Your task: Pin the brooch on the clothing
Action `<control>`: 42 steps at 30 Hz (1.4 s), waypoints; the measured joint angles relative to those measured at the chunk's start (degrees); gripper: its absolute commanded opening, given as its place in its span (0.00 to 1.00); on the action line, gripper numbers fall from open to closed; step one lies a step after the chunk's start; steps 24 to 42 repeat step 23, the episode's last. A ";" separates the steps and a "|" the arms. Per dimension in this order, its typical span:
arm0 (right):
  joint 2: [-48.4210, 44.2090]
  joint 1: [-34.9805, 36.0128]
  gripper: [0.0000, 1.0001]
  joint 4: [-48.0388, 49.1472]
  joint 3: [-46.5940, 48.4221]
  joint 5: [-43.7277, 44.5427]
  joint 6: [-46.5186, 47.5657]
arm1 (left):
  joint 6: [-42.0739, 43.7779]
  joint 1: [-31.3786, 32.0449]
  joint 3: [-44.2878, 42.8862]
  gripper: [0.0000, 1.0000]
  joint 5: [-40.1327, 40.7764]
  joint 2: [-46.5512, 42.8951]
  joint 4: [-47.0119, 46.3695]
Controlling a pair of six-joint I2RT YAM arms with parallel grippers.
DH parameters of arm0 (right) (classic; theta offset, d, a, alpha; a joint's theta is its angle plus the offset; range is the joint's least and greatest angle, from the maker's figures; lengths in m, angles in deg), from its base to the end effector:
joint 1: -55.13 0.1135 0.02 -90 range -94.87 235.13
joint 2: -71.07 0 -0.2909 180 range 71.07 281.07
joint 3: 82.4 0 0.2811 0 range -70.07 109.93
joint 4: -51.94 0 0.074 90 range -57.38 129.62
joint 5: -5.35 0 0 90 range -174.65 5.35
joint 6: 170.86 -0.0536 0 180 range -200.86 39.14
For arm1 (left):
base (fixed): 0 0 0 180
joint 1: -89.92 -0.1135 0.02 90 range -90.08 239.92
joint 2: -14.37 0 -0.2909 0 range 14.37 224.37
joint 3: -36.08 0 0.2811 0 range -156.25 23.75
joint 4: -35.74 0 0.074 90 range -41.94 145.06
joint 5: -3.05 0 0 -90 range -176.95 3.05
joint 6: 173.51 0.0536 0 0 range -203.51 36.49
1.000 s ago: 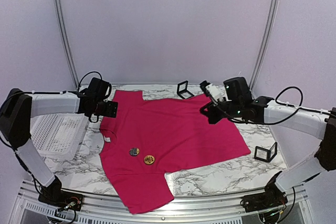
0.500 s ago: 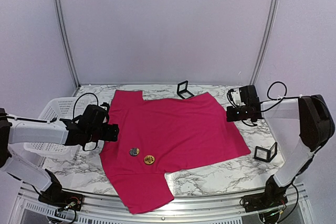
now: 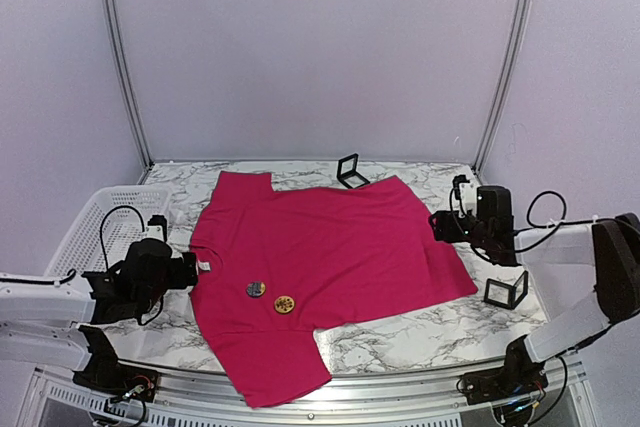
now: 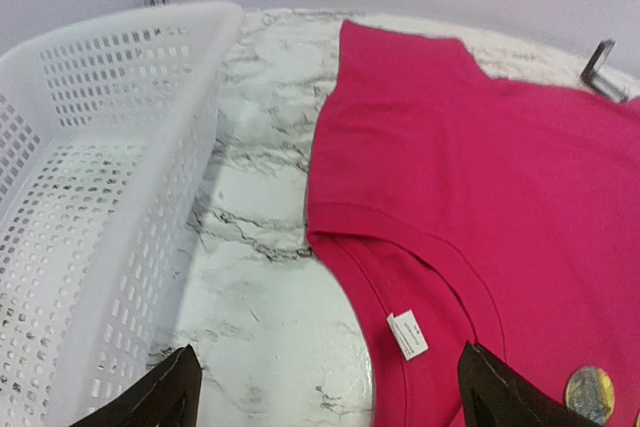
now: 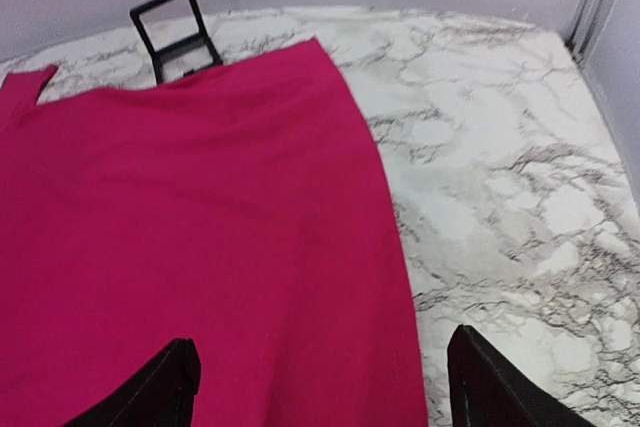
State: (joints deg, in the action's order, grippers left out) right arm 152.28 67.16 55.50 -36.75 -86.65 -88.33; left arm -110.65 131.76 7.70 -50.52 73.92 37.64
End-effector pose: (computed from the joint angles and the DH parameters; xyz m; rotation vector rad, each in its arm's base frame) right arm 0.3052 0.0669 0.1699 -0.1057 2.1356 0.2375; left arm 0.1786 -0.1172 0.1549 -0.0978 2.0237 -0.0714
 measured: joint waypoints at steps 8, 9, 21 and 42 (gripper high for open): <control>-11.04 -0.02 0.93 10.10 -8.13 10.10 2.80 | 4.26 1.49 10.43 0.99 7.41 -20.76 -13.86; -12.24 -0.02 0.93 11.23 -9.31 11.39 3.13 | 5.18 1.60 11.80 0.99 8.00 -23.15 -16.20; -17.86 -0.02 0.95 21.68 -17.46 26.91 3.74 | 26.99 -0.96 11.72 0.99 19.19 -25.07 -25.38; -17.79 -0.02 0.95 22.73 -17.75 27.82 4.09 | 29.99 -2.95 10.91 0.99 18.53 -23.47 -27.41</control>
